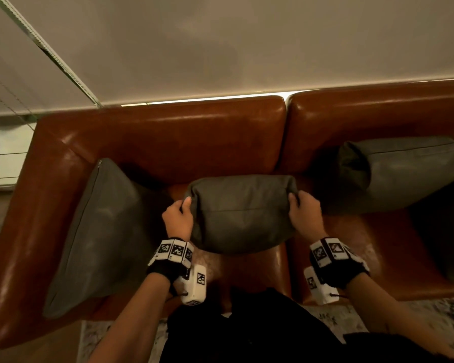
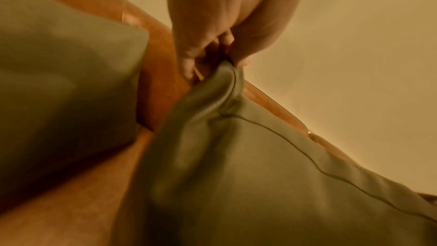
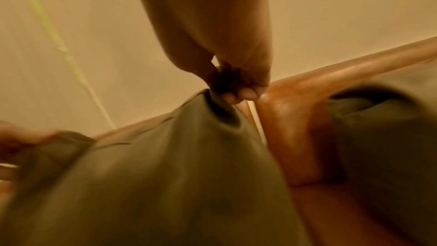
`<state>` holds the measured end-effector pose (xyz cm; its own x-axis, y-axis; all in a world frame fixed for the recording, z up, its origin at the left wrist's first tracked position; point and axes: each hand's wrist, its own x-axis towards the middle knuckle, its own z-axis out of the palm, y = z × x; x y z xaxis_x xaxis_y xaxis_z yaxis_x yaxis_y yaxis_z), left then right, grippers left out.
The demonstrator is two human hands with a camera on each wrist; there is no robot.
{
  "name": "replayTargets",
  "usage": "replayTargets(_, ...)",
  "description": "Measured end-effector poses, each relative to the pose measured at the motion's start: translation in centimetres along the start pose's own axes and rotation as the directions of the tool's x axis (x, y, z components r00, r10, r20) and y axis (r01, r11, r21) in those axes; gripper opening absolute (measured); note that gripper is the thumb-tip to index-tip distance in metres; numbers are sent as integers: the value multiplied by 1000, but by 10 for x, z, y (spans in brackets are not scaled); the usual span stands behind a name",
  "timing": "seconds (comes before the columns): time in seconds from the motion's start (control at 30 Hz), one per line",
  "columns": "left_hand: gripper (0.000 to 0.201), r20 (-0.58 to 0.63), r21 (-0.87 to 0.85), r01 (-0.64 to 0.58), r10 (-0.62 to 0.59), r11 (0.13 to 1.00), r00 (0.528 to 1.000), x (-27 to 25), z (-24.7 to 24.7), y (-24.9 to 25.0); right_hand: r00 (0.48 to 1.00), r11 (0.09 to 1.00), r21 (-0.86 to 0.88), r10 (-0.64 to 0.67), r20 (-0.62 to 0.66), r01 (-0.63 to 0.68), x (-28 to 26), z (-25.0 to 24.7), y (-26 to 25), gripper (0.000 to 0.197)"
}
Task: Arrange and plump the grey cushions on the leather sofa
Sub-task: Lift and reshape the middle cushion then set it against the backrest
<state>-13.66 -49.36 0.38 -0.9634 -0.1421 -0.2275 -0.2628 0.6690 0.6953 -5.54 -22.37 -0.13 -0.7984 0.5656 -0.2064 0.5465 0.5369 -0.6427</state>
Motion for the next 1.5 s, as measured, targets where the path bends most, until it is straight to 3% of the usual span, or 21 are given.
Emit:
replayTargets(0.07,35,-67,-11,39,-39,999,997,4,-7,-5,998,973,222,67,-3,-65,5,-3,2,15)
replayTargets(0.17,31,-94,-14,76,-77,997,993,9,-28,-27,913,683,628,390,120,-373,20,-33,28,14)
replayTargets(0.23,32,-64,-12,84,-84,996,994,5,-28,-33,899,748,511,415,136,-423,22,-40,38,13)
replayTargets(0.33,34,-93,-74,119,-126,990,988,-3,-13,-25,967,964,77,254,3,-254,15,-35,33,34)
replayTargets(0.4,33,-100,-84,81,-89,993,991,-4,-6,-16,997,998,-35,56,-43,-58,9,-27,16,30)
replayTargets(0.5,27,-99,-61,-35,29,998,995,-2,-10,-12,969,961,-145,-244,-43,236,5,-19,5,25)
replayTargets(0.6,27,-213,-62,-13,0,998,977,12,-36,-23,980,991,-23,-137,-143,135,14,-48,14,28)
replayTargets(0.7,30,-190,-34,-59,51,998,980,18,-43,-25,991,1000,15,23,-131,-21,21,-58,25,37)
replayTargets(0.83,36,-109,-47,-226,220,973,969,5,-27,-5,977,957,-196,207,-47,-212,21,-47,20,39)
replayTargets(0.9,37,-55,-60,-313,310,948,949,-2,-17,11,998,922,-387,22,51,-1,10,-37,2,67)
replayTargets(0.93,38,-25,-63,-358,357,932,934,-8,-12,23,974,904,-375,-150,169,204,1,-26,-14,80)
replayTargets(0.97,38,10,-54,-413,414,909,910,-15,-5,39,902,870,-293,-311,300,397,-11,-14,-34,88)
replayTargets(1.03,35,89,-23,-524,523,852,847,-34,7,70,781,846,-71,-452,430,529,-31,10,-64,81)
replayTargets(1.07,32,121,-54,-539,541,841,832,-41,9,80,784,852,30,-493,376,522,-35,17,-72,62)
replayTargets(1.13,34,110,-206,-469,497,859,861,-44,3,80,827,839,81,-544,143,538,-30,17,-75,16)
replayTargets(1.17,37,69,-258,-408,438,876,897,-38,-4,68,839,842,107,-538,87,529,-26,11,-73,7)
replayTargets(1.27,44,-49,-128,-83,77,988,996,1,-24,-7,871,837,304,-490,44,455,-25,-15,-72,19)
replayTargets(1.3,48,-12,-41,125,-126,991,992,12,-28,-32,873,819,357,-488,19,450,-26,-25,-74,23)
replayTargets(1.37,61,152,33,387,-387,922,909,23,-24,-61,879,787,433,-476,-28,440,-27,-40,-80,23)
replayTargets(1.43,71,239,-68,449,-423,891,874,34,-18,-68,885,749,517,-463,-39,415,-28,-49,-87,18)
replayTargets(1.5,82,211,-191,469,-431,862,877,49,-19,-65,902,732,571,-430,-35,371,-30,-54,-90,14)
